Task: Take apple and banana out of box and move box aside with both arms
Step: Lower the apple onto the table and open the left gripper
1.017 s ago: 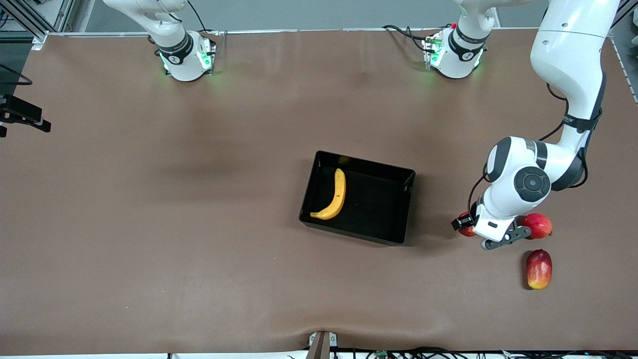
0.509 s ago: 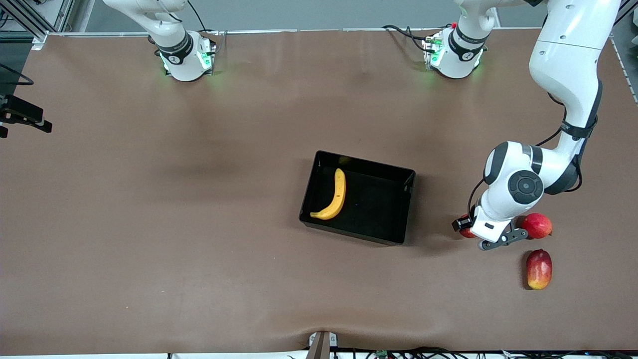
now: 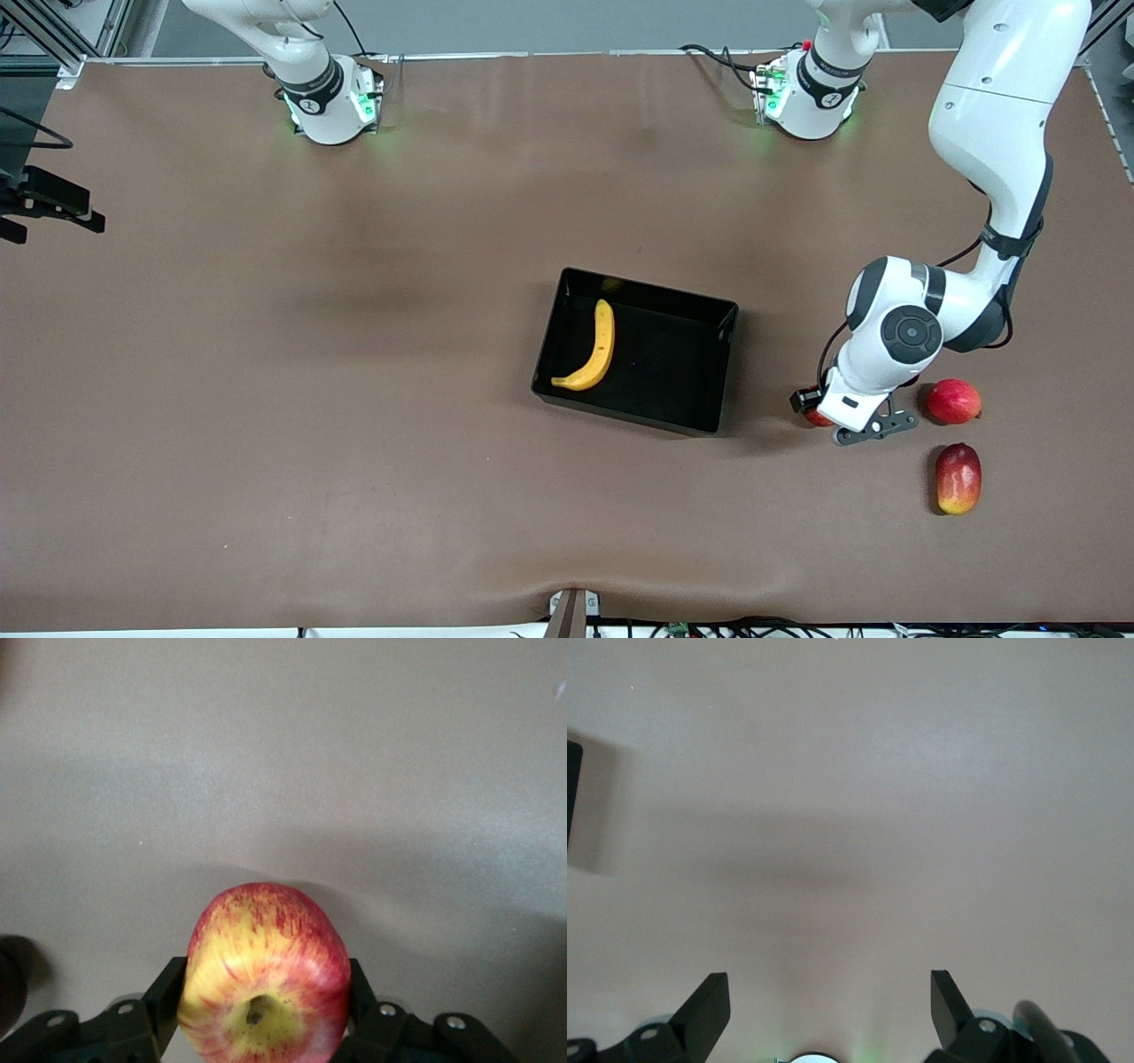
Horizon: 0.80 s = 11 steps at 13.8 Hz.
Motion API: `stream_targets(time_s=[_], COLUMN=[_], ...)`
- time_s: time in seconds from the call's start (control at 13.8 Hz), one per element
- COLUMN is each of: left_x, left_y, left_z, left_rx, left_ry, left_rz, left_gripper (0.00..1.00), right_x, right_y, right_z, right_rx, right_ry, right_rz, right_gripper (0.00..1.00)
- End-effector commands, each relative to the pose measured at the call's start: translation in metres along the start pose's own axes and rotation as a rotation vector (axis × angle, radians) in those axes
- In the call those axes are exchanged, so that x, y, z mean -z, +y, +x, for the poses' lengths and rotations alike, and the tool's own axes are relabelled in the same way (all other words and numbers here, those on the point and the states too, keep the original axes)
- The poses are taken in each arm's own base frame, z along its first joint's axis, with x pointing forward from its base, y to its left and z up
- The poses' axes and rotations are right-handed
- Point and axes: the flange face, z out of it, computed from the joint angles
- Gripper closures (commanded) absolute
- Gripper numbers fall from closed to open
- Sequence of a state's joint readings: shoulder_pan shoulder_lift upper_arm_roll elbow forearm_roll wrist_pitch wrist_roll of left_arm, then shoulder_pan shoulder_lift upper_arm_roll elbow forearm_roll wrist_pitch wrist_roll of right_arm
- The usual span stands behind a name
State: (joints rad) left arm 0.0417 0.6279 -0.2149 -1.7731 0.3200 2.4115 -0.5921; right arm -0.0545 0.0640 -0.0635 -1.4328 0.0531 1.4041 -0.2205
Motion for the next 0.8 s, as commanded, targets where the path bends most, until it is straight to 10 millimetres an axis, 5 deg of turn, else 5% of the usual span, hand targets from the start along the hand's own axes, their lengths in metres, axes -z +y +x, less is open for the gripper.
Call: stream_targets(time_s=[0.0,0.22,0.73], left_x=[-0.007,-0.007,-0.023], left_y=[-0.002,-0.011,-0.070], left_z=[0.017,0.036,0.070], left_rx=[-0.027,-0.004,0.051], left_ry=[0.032,0.056,0.059], left_rz=[0.015,0.007,0.000], left_gripper=[1.00,1.00,1.00], right_x=[0.002,0.006,0.007], right_y=[0.000,0.002,0.019], right_z=[-0.002,-0.001,0.000], right_rx=[-0.008,-0.009,-0.036], right_ry=[-0.002,0.012,0.044], right_rz=[0.001,-0.019,-0.028], right_gripper=[0.00,0.00,0.00])
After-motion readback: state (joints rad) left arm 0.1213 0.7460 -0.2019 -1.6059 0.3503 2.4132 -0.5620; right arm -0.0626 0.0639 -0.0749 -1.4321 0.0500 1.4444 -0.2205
